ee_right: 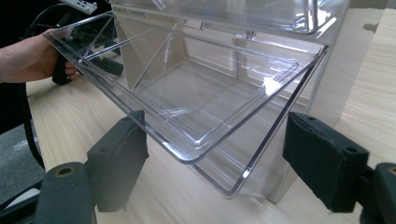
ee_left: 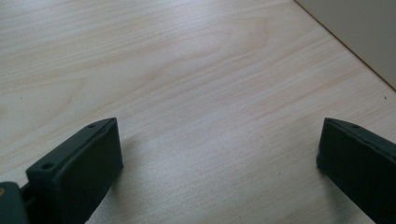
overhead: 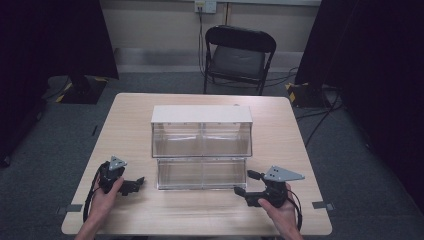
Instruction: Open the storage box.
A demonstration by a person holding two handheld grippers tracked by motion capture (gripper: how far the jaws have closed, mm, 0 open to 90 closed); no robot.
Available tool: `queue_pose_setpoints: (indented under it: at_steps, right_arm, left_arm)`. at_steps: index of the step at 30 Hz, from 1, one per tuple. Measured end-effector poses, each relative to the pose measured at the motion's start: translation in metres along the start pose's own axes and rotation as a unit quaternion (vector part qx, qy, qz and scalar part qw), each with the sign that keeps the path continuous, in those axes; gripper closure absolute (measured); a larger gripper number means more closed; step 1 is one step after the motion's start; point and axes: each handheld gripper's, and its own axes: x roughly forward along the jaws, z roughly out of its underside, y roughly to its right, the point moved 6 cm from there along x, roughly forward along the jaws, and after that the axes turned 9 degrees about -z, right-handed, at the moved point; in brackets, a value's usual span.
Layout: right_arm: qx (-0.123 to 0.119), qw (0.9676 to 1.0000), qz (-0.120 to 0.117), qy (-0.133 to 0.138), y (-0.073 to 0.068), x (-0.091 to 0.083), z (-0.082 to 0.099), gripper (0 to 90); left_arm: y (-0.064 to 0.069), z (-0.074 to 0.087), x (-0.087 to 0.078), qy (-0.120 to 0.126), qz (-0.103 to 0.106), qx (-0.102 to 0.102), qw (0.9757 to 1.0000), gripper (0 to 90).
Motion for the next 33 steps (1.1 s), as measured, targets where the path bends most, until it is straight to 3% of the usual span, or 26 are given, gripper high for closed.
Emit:
queue_pose_setpoints:
  at_steps: [15,33]
  right_arm:
    - [-0.005,0.9998,0.004,0.017,-0.001,0.0,-0.005,22.0]
    - [0.013,0.9996,0.014,0.023,0.005,0.0,-0.012,14.1]
  left_arm:
    - [0.0,0.0,0.0,0.0,0.001,0.0,1.0,0.0]
    - [0.0,0.0,0.0,0.0,0.001,0.0,1.0,0.0]
